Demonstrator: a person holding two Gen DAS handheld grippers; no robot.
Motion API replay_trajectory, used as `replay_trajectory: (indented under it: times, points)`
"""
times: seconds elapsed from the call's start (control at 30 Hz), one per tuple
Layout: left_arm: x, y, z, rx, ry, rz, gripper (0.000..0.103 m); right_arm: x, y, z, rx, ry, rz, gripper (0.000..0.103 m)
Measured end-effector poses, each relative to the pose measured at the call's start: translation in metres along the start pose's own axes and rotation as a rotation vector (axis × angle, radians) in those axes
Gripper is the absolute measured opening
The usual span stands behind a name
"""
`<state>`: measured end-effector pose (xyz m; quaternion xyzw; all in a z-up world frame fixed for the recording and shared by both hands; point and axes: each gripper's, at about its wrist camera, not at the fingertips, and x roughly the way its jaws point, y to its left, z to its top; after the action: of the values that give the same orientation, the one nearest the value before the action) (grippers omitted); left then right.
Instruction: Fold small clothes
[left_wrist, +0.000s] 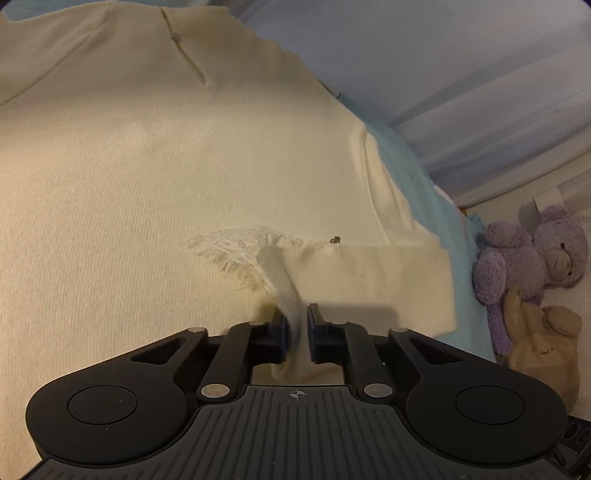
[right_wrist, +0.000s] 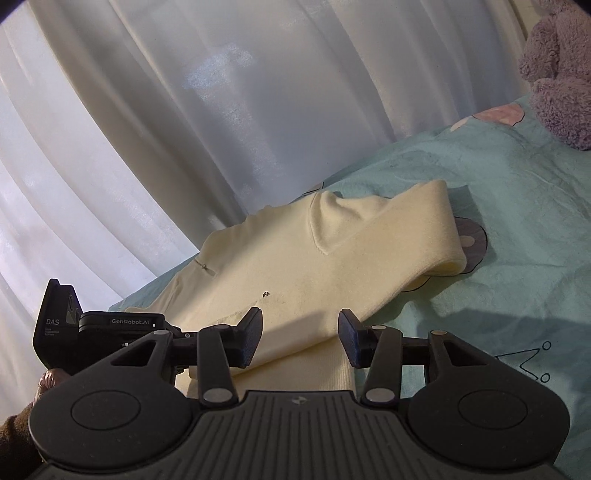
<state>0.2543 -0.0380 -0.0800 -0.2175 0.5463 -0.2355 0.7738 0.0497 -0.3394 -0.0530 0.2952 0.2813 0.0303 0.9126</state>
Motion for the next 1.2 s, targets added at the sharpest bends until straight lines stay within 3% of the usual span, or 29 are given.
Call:
replay_trajectory:
  times: [0.2, 0.27, 0.37, 0.57, 0.67, 0.73, 0.77, 0.8, 0.83, 0.87, 0.9, 1.1, 1.2]
  points:
    - [-0.027, -0.016, 0.016, 0.094, -0.114, 0.043, 0.006, 0.006, -0.009, 0.005, 0.018, 0.009, -0.026, 0.045]
    - [-0.047, -0.018, 0.029, 0.138, -0.185, 0.072, 0.006, 0.008, -0.011, 0.009, 0.017, 0.004, -0.041, 0.045]
    - [-0.069, -0.01, 0.044, 0.18, -0.272, 0.154, 0.006, 0.01, -0.014, 0.014, 0.013, -0.006, -0.057, 0.045]
    - [-0.068, 0.029, 0.05, 0.203, -0.303, 0.396, 0.006, 0.029, -0.021, 0.022, 0.0, 0.025, -0.094, 0.045]
    - [-0.061, 0.054, 0.051, 0.143, -0.265, 0.365, 0.007, 0.039, -0.023, 0.027, -0.01, 0.043, -0.103, 0.045]
    - [-0.06, 0.061, 0.05, 0.126, -0.272, 0.343, 0.018, 0.047, -0.022, 0.031, -0.024, 0.052, -0.107, 0.045]
    - [-0.059, 0.062, 0.051, 0.122, -0.281, 0.328, 0.029, 0.05, -0.022, 0.032, -0.029, 0.057, -0.109, 0.045]
    - [-0.058, 0.062, 0.052, 0.114, -0.287, 0.299, 0.031, 0.054, -0.021, 0.033, -0.035, 0.063, -0.111, 0.045]
    - [-0.058, 0.062, 0.054, 0.105, -0.287, 0.279, 0.029, 0.058, -0.021, 0.033, -0.038, 0.067, -0.114, 0.045]
    - [-0.058, 0.061, 0.057, 0.098, -0.292, 0.27, 0.013, 0.062, -0.021, 0.034, -0.039, 0.071, -0.116, 0.045]
    - [-0.058, 0.059, 0.06, 0.101, -0.307, 0.277, 0.007, 0.067, -0.022, 0.036, -0.036, 0.078, -0.119, 0.045]
    - [-0.08, 0.046, 0.077, 0.162, -0.442, 0.304, 0.007, 0.09, -0.024, 0.048, -0.034, 0.094, -0.13, 0.045]
    - [-0.084, 0.049, 0.086, 0.189, -0.472, 0.373, 0.006, 0.099, -0.02, 0.054, -0.054, 0.096, -0.132, 0.045]
